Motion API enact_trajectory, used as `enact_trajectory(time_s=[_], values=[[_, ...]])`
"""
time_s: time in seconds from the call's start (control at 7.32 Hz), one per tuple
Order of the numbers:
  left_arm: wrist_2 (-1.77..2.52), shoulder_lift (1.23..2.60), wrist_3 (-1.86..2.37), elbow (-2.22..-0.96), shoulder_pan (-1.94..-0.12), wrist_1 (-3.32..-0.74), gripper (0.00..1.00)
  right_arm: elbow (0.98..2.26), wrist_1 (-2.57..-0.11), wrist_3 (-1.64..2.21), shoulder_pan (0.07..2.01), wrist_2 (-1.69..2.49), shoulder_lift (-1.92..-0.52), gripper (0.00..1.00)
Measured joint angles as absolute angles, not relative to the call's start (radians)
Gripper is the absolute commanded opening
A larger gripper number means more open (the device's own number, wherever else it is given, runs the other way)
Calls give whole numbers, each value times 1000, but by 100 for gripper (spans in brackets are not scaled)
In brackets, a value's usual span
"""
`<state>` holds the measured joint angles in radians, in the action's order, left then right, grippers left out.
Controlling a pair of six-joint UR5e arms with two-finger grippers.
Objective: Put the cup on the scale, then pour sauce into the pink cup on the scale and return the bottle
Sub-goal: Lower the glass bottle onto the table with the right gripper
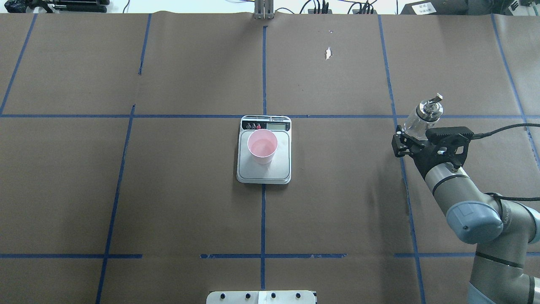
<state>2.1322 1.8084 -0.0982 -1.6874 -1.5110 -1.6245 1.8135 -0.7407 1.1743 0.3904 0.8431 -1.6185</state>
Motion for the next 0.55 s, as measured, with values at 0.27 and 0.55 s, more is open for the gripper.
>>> enact_trajectory(time_s=[0.27,0.55], values=[[2132,1809,-98,-1686,-1511,-1624,100,1804,-742,1191,389,847,-1618,0],[2132,1809,-97,-1685,-1511,-1624,100,1786,-744,1193,387,848,-1614,0]])
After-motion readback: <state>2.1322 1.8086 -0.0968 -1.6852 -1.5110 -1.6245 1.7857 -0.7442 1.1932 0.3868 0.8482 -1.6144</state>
